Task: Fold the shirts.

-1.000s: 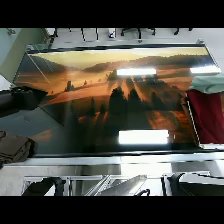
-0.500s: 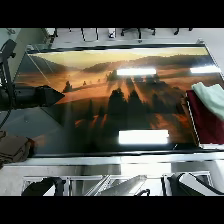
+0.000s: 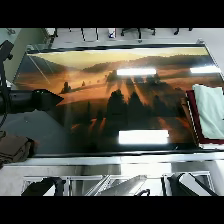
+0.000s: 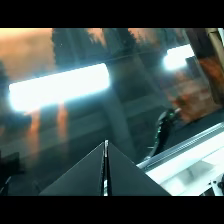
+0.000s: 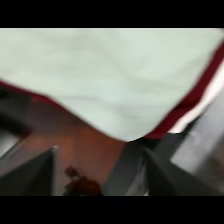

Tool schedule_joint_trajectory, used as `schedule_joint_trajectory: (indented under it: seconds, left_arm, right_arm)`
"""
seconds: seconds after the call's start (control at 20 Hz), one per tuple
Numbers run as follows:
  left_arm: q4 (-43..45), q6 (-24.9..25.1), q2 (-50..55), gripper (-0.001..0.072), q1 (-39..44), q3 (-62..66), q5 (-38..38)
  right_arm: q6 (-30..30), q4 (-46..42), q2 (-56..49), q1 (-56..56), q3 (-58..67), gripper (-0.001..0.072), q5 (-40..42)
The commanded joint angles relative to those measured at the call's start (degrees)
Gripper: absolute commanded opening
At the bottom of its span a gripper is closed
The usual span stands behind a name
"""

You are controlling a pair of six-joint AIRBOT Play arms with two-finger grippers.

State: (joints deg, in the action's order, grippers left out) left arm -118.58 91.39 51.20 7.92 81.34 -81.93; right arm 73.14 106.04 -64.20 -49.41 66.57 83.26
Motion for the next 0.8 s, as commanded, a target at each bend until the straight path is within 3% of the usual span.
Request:
schedule_joint_trajectory:
  seconds: [0.0, 0.05, 0.25, 0.5, 0.6, 0.75]
  left_arm:
    - [0.1, 0.1, -0.6, 0.0015, 0.0, 0.0, -0.2]
    - [0.0, 0.1, -0.6, 0.0015, 0.0, 0.0, -0.2]
    - [0.0, 0.0, -3.6, 0.0016, 1.1, -5.6, 2.3]
    - [0.2, -4.1, -15.3, 0.0016, 11.0, -31.3, 11.7]
    - [0.3, -7.0, -18.0, 0.0015, 13.4, -37.2, 16.4]
    - [0.3, -7.9, -21.0, 0.0015, 14.6, -41.8, 19.5]
  right_arm:
    - [5.5, 13.3, 1.5, 5.1, 0.1, 0.0124, -2.4]
    - [8.3, 15.2, 2.2, 8.6, 0.1, 0.0019, -3.5]
    - [15.0, 13.2, 9.3, 29.7, -6.2, 0.0019, -7.6]
    - [12.6, 11.6, 24.1, 57.4, -31.0, 0.0019, -24.6]
    - [12.2, 11.6, 25.6, 61.3, -33.7, 0.002, -28.4]
    - [12.2, 14.8, 25.6, 62.2, -33.7, 0.002, -26.6]
